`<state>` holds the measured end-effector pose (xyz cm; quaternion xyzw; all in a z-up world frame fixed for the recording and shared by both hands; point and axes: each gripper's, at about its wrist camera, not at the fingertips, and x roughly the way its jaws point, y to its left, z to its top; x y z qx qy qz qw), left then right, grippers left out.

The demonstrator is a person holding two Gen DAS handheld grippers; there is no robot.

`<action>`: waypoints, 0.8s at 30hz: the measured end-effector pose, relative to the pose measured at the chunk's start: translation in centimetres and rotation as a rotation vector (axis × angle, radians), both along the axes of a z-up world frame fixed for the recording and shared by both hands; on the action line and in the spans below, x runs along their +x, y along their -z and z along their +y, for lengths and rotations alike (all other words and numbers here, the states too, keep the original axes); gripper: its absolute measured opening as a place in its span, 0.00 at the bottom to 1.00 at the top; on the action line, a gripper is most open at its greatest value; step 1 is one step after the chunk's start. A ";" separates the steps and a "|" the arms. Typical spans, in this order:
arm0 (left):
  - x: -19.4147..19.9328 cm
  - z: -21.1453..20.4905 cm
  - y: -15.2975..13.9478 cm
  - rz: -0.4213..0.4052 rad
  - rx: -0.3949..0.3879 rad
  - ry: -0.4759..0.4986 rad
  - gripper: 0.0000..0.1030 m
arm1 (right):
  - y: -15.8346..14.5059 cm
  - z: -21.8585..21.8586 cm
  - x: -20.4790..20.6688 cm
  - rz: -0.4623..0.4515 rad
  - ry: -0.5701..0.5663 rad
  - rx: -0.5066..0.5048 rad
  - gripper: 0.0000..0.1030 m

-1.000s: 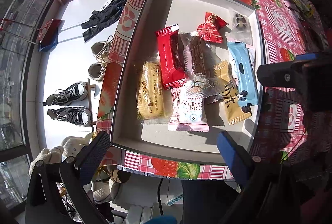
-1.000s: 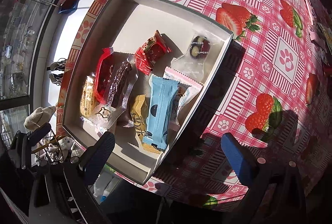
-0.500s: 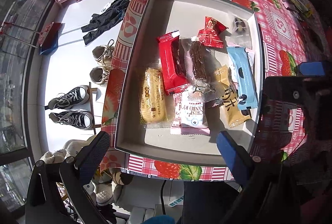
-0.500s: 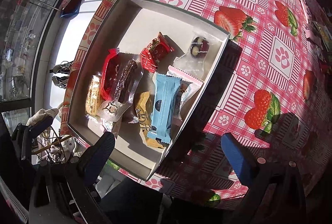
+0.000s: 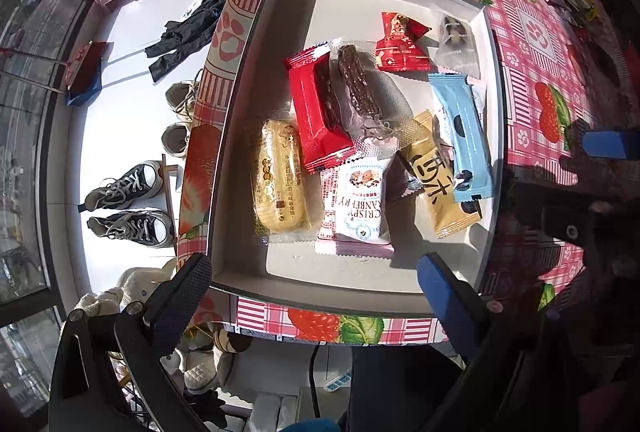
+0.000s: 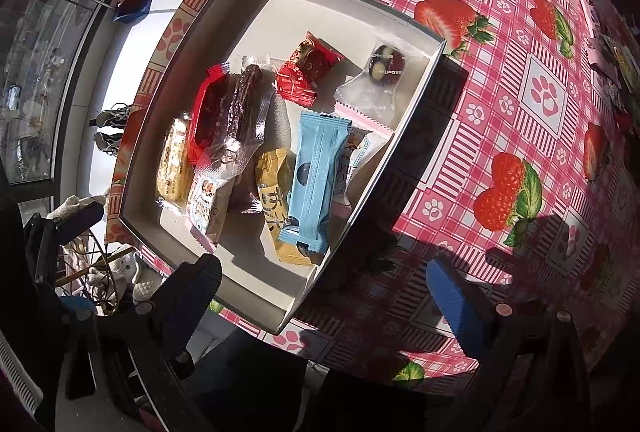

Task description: Organize snacks

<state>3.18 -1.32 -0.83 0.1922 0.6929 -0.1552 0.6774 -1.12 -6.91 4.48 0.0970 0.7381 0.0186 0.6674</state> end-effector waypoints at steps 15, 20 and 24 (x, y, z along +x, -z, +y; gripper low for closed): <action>-0.3 0.1 -0.6 -0.027 0.002 -0.007 1.00 | -0.6 1.0 0.2 -0.018 -0.031 -0.014 1.00; -0.4 0.6 -0.3 -0.023 0.008 -0.020 1.00 | -0.6 1.1 0.3 -0.016 -0.043 -0.011 1.00; -0.4 1.0 0.3 -0.019 0.010 -0.036 1.00 | -0.3 1.0 0.1 -0.006 -0.058 -0.012 1.00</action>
